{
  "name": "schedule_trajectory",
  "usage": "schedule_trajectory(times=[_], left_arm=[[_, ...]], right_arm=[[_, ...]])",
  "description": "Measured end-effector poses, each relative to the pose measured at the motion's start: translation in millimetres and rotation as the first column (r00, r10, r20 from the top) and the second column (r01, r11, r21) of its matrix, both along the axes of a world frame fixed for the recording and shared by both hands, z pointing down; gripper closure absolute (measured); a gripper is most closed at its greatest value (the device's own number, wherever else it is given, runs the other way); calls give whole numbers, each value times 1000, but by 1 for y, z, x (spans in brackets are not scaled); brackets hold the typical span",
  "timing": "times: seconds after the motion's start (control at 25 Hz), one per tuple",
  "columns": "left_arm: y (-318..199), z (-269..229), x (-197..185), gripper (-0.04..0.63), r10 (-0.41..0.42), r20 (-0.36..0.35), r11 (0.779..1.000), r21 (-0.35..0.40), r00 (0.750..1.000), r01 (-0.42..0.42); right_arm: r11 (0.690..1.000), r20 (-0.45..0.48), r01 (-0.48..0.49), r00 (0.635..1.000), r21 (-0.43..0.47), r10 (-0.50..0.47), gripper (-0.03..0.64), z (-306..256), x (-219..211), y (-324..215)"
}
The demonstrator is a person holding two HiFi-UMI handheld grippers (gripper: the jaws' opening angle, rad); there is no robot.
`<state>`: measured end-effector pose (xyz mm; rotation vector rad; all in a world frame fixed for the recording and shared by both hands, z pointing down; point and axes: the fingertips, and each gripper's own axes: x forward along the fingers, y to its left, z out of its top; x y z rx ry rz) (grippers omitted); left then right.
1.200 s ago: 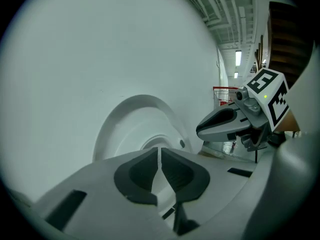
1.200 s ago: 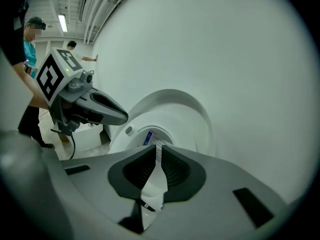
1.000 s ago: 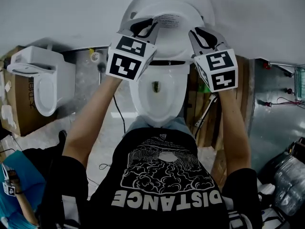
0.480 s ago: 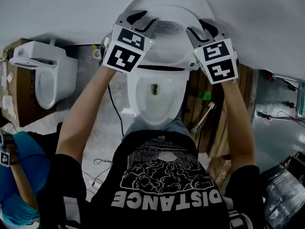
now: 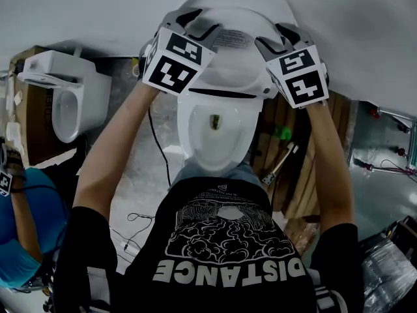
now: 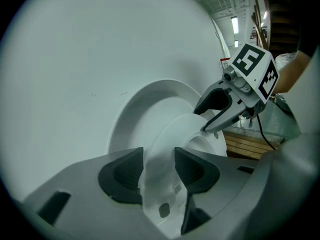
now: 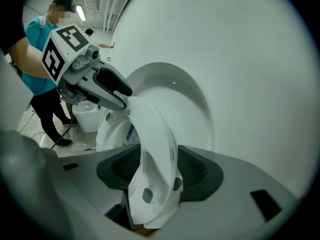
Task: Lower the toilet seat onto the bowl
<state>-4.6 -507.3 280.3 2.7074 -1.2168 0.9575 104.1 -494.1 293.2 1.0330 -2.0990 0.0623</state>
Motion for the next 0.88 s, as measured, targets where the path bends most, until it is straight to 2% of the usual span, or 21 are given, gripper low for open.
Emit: schedule_trajectory(times=[0.16, 0.4, 0.6, 0.88], left_arm=[[-1, 8, 4, 385, 22, 38, 999, -38, 999, -21], [-4, 11, 3, 386, 56, 77, 998, -45, 995, -53], [5, 10, -2, 422, 107, 168, 994, -39, 980, -102], [27, 3, -4, 451, 158, 183, 987, -62, 970, -149]], right_arm=[[1000, -7, 8, 1000, -19, -8, 387, 3, -5, 0], [999, 4, 22, 1000, -31, -22, 385, 3, -7, -2], [997, -18, 58, 998, -50, -59, 385, 0, -8, 7], [997, -6, 53, 999, -47, -53, 387, -6, -6, 29]])
